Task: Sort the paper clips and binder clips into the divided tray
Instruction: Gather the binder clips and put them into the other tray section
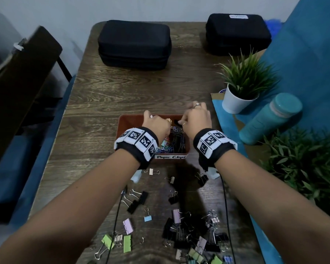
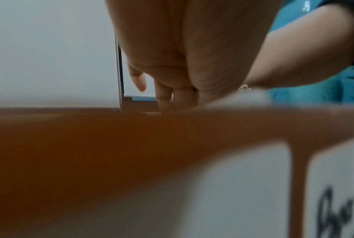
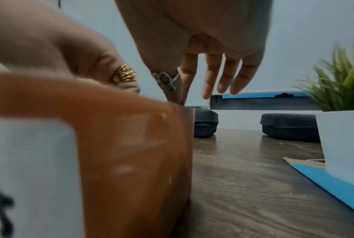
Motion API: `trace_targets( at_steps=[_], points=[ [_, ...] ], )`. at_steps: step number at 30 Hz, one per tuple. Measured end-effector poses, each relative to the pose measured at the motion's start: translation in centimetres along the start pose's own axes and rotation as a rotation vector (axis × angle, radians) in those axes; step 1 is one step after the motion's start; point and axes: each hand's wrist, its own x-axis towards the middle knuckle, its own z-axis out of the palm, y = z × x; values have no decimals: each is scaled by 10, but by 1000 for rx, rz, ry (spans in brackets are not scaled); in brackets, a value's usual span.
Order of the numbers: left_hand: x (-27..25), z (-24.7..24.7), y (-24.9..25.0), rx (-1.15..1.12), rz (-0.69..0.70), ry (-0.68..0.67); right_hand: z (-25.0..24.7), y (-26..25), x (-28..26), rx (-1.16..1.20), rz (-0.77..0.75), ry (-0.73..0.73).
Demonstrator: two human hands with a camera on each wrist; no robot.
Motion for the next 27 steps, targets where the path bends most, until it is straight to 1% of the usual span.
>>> trace_targets(
  at_steps=[2,4,5,8,11,16,19,21,22,25,27],
  points=[
    [-4,-4,-8,-116,-23,74,-6,0,-2,87,42,42],
    [-7,-6,-11,-135,-41,91,-12,-1,-3,117,74,62],
    [-9,-6,-11,-83,-30,75,-14,-1,-3,136,96,66],
    [-9,-6,-3,162,24,-51,-17,-4,-6,227,178,82],
    [-7,-2,6,297,61,-114,-15,-4,-16,273,222,88],
    [-3,6,11,307,27,-162,-10,9,-32,342,242,84],
    [-3,5,10,284,34,-138,-7,14,-38,378,251,116],
    [-4,0,6,230,41,-97,-7,14,-42,414,262,132],
    [-6,-4,3,166,35,-80,-7,14,-43,435,269,141],
    [-18,-21,-12,-133,-12,37,-13,7,-44,521,276,176],
    [-29,-27,-30,-375,-82,143,-17,-7,-44,601,257,180]
  ],
)
